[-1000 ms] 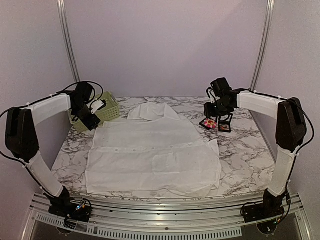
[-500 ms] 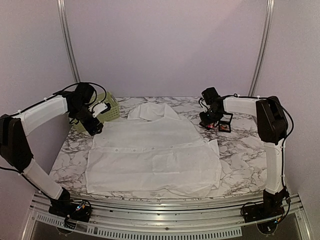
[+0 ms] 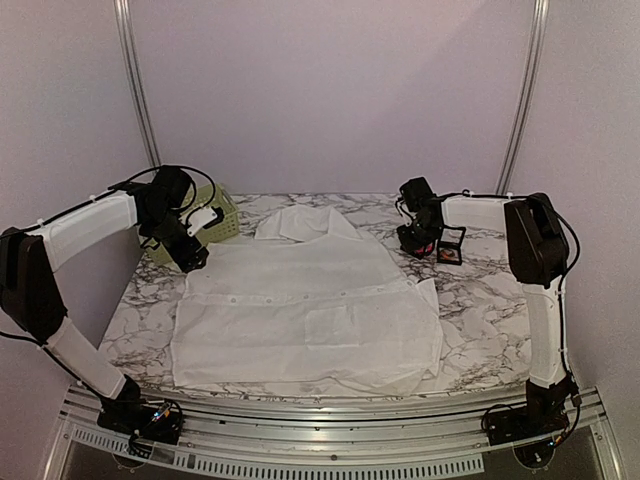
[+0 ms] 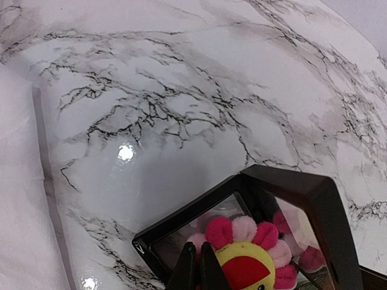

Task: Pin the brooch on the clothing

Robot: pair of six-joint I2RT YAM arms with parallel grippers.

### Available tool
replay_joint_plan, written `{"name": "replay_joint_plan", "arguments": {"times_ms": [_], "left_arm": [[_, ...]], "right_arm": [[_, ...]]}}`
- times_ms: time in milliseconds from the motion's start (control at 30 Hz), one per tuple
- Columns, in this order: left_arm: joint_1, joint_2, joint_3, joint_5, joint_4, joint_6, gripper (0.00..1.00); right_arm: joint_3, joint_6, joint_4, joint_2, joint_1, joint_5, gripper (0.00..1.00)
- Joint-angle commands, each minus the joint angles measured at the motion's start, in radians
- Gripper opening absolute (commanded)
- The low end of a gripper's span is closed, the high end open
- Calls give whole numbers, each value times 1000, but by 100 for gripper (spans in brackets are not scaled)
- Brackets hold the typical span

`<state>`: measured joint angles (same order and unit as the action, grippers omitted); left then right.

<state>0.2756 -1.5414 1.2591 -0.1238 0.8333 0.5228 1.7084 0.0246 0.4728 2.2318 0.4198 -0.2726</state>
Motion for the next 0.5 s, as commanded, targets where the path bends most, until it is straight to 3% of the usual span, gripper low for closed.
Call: {"name": "replay_joint_plan", "arguments": {"times_ms": [0,467], "left_arm": [[15,-8,-12,6,10,-6,85],[20,6,-7,8,17,0,86]], "right_arm": [[3,9,45,5,-1,15,0],[-54,-7,32,-194,-1,74,0]]}}
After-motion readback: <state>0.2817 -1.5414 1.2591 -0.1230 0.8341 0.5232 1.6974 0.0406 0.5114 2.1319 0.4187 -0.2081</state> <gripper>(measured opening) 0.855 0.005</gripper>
